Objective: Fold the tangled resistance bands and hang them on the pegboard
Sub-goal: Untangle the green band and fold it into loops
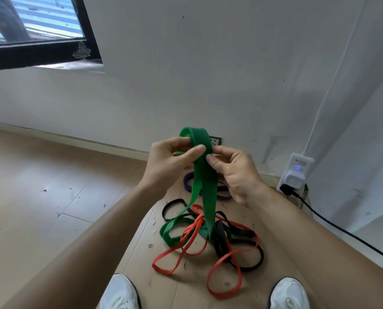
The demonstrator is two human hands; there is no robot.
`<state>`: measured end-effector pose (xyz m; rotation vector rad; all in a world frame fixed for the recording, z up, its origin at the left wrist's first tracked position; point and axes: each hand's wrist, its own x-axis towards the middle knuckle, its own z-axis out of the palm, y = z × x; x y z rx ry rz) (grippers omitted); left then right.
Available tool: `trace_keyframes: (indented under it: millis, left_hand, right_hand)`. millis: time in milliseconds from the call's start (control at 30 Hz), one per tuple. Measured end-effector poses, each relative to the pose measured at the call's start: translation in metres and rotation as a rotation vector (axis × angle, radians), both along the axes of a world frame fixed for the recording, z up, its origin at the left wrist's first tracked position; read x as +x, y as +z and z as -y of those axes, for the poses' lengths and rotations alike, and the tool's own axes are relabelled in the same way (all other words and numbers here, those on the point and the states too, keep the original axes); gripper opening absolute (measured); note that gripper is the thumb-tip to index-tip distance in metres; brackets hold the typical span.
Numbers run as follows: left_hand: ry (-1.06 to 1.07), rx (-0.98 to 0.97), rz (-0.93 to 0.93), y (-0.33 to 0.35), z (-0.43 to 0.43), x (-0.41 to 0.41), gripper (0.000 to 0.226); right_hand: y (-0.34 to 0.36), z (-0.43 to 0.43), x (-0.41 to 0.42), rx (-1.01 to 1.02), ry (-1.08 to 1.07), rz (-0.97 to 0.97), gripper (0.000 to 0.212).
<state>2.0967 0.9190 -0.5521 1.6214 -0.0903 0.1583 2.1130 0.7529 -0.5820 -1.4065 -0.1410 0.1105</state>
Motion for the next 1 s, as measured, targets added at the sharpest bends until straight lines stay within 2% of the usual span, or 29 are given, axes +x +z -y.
trace_keyframes:
  millis: [67,200,300,467,533,667,800,900,1000]
  left_hand:
    - [0.055,0.061,0.028,0.005,-0.003,0.002,0.010]
    - [0.047,-0.079,0.038,0.020,-0.004,-0.001,0.006]
    - [0.100,-0.230,0.018,0.025,-0.007,-0.003,0.008]
    - [0.228,-0.428,-0.061,0.019,-0.032,0.003,0.008]
    - [0.239,-0.454,-0.095,0.010,-0.041,0.003,0.018]
    - [0.139,-0.314,-0.169,-0.008,-0.036,-0.006,0.034]
    - [0.094,-0.151,-0.082,-0.016,-0.012,-0.026,0.038]
    - [0.113,-0.020,-0.011,-0.034,0.003,-0.040,0.027]
    - [0.151,0.082,0.020,-0.052,0.011,-0.047,0.021]
  right_hand:
    - [0.007,-0.003,-0.003,-0.002,0.023,0.047,0.026]
    - [0.016,0.003,-0.003,0.049,0.178,0.072,0.028]
    - [-0.002,0.006,-0.006,-0.154,0.320,0.082,0.033]
    - [-0.012,-0.002,-0.015,-0.218,0.256,0.047,0.024]
    - [-0.004,-0.006,-0.016,-0.225,0.207,0.091,0.025]
    - [0.031,-0.012,-0.020,-0.186,0.131,0.187,0.027]
    - [0.059,-0.010,-0.011,-0.237,0.076,0.270,0.022]
    - [0.052,-0.004,-0.002,-0.284,0.029,0.199,0.016]
    - [0.037,0.002,-0.001,-0.200,-0.019,0.067,0.014]
